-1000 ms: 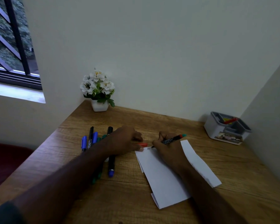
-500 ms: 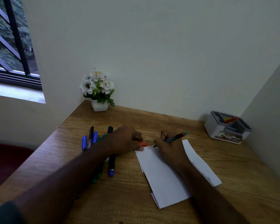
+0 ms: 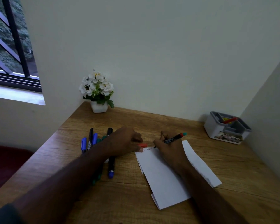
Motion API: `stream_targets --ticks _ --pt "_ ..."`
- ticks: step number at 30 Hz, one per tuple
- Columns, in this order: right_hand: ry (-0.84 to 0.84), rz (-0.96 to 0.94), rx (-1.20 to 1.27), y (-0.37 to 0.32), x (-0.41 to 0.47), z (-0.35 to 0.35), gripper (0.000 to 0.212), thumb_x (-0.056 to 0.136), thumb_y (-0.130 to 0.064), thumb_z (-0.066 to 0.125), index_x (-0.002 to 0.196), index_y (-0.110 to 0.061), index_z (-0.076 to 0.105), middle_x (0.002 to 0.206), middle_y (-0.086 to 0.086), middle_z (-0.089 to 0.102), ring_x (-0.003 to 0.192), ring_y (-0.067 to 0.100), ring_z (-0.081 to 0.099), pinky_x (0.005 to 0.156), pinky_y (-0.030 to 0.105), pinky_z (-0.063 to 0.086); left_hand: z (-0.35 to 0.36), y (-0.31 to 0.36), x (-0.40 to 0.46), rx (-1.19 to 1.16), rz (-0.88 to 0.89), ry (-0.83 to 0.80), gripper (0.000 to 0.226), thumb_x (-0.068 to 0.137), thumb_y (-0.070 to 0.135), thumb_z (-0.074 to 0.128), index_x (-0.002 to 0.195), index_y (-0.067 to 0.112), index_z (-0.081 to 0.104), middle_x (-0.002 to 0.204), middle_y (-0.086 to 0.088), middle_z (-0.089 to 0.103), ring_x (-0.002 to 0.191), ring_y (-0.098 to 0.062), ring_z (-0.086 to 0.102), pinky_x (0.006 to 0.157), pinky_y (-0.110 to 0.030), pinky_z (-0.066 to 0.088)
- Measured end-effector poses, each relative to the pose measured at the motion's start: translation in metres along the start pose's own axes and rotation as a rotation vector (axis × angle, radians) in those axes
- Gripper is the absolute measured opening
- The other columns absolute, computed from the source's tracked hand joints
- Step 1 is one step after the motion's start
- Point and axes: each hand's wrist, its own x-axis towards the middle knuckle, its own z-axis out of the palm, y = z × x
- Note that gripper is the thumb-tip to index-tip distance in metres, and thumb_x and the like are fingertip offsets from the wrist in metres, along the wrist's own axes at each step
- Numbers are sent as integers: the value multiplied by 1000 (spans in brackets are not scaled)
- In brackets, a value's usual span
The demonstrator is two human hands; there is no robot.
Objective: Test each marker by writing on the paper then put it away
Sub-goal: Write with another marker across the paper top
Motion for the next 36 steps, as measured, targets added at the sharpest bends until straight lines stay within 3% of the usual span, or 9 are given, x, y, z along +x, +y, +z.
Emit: stream_targets --ticks 6,10,16,19,23,26,29,33,36 --pt "68 12 238 3 0 -13 15 85 -8 61 72 -13 56 66 -5 57 65 7 52 68 36 43 -2 -1 1 -44 33 2 37 84 37 70 117 21 68 139 2 55 125 -12 51 105 -35 42" --pt "28 -85 297 -1 -3 -17 12 85 -24 68 74 -20 66 78 6 68 76 19 61 75 45 46 -3 2 -1 -87 81 75 23 86 24 70 108 16 72 124 1 66 111 -11 59 97 -35 49" --pt "-78 -152 514 -10 -5 -18 17 81 -10 57 72 -22 65 69 11 65 62 19 53 60 32 42 -3 3 -2 -307 156 295 15 83 18 72 96 25 71 94 16 68 93 0 61 79 -16 45" --pt "-46 -167 511 -10 -6 -20 9 76 -22 61 68 -20 62 67 17 64 61 22 52 60 33 42 -4 8 -3 -342 176 309 16 86 18 70 99 26 71 95 18 69 95 4 60 76 -3 41" --pt "-12 -178 540 -4 -3 -22 12 76 -23 59 65 -19 60 62 6 61 65 33 46 64 44 38 -5 11 -4 -391 181 328 18 86 17 69 103 25 69 97 19 68 98 6 58 77 -2 41" --pt "-4 -183 573 -4 -2 -22 11 74 -23 59 62 -23 60 59 3 57 61 28 48 61 34 39 -5 13 -5 -414 178 322 18 87 16 69 103 25 69 98 18 68 97 5 59 77 -4 43" --pt "-20 -185 554 -3 -3 -22 11 74 -24 59 63 -23 60 60 5 57 61 23 51 62 29 42 -5 13 -5 -407 185 322 17 87 17 69 101 26 70 97 18 68 96 5 59 75 -4 42" --pt "-61 -165 488 1 -3 -23 10 78 -27 61 69 -22 62 66 9 63 69 30 55 70 45 46 -5 15 -5 -411 209 311 16 87 16 69 101 25 71 97 16 69 96 6 59 75 -4 43" --pt "-101 -160 478 -4 -4 -21 7 80 -22 64 76 -17 62 70 15 68 65 30 55 61 37 45 -5 18 -6 -442 231 309 15 87 14 69 99 23 72 94 12 71 93 1 61 75 -9 46"
